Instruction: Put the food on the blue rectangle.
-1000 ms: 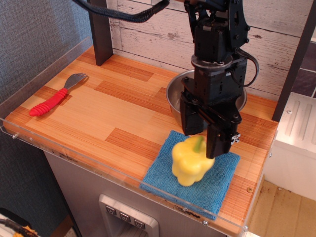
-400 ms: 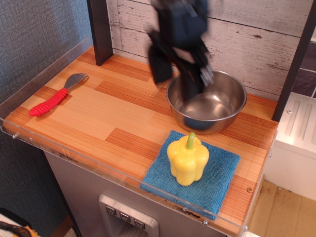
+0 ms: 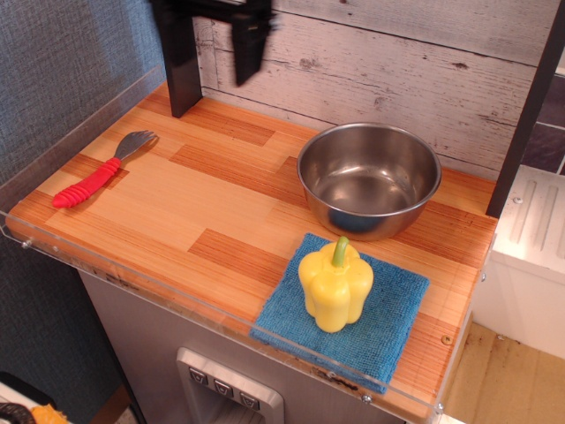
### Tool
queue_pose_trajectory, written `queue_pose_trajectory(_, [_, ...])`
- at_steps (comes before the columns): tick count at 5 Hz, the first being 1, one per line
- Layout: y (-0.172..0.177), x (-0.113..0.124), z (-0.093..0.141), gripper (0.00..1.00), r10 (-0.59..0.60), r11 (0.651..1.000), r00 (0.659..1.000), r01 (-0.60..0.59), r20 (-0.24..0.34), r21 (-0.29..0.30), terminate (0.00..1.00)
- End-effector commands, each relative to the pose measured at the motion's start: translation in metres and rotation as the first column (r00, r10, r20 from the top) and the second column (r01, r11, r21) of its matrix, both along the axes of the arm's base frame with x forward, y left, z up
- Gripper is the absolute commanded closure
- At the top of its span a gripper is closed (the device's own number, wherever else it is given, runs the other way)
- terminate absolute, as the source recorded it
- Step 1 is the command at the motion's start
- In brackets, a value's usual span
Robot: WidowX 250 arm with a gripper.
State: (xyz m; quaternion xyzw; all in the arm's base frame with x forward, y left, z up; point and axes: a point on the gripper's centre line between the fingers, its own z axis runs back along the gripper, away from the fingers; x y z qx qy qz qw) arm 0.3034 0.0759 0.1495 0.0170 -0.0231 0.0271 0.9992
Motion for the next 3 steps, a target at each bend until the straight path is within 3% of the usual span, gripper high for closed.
queue_pose_trajectory(1, [0.0343, -0.0067, 0.0053, 0.0, 0.047, 0.999, 0.998, -0.048, 0.031, 0.023, 0.0])
queue_pose_trajectory(2, [0.0343, -0.0067, 0.0053, 0.0, 0.047, 0.999, 0.998, -0.048, 0.031, 0.023, 0.0])
queue_pose_trajectory(3, [0.0343, -0.0067, 0.0053, 0.0, 0.047, 0.999, 0.998, -0.048, 0.031, 0.023, 1.0])
